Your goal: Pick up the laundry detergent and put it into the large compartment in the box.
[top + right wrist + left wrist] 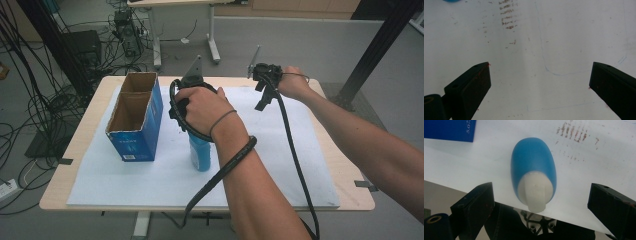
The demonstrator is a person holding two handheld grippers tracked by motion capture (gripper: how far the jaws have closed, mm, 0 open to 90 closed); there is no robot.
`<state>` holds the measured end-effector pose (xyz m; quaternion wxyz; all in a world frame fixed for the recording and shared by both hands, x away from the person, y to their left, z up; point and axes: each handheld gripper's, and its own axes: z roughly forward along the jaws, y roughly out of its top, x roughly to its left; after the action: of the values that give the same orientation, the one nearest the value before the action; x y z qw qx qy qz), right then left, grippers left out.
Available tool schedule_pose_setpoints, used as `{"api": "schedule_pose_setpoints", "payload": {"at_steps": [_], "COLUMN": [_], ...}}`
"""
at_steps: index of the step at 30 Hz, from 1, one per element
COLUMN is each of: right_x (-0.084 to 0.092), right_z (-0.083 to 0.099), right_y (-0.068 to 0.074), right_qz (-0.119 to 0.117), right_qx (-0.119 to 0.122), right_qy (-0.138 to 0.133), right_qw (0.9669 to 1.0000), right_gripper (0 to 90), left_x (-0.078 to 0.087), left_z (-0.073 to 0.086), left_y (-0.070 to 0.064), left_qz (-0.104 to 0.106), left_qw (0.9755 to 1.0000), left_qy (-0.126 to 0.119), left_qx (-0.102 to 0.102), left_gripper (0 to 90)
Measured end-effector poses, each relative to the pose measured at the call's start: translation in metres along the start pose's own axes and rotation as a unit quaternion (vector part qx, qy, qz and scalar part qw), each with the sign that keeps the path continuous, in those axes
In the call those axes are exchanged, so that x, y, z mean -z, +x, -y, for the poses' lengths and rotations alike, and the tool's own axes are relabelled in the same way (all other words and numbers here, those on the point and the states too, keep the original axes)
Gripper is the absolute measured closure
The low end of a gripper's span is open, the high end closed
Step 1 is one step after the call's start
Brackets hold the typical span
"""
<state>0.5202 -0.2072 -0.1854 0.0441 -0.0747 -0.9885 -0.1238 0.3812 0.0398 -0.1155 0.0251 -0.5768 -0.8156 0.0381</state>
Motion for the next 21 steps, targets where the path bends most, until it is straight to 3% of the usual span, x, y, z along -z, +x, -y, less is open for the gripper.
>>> {"api": "schedule_pose_setpoints", "payload": {"at_steps": [7, 21], "right_x": [0.0013, 0.0005], "right_z": [0.0025, 0.0012], "right_y": [0.0001, 0.0009], "right_qz": [0.001, 0.004], "right_qx": [0.0, -0.002], "right_qy": [-0.003, 0.004], "right_qw": [1.0, 1.0], "right_gripper": [3.6, 3.7], "left_x": [-0.0077, -0.0081], "left_z": [-0.0008, -0.0021], "left_y": [0.0054, 0.0095], "left_qz": [0.012, 0.015], "left_qw": [0.9999, 0.9999], "left_qy": [0.004, 0.008], "left_qx": [0.003, 0.002], "left_gripper": [6.9, 7.0]}}
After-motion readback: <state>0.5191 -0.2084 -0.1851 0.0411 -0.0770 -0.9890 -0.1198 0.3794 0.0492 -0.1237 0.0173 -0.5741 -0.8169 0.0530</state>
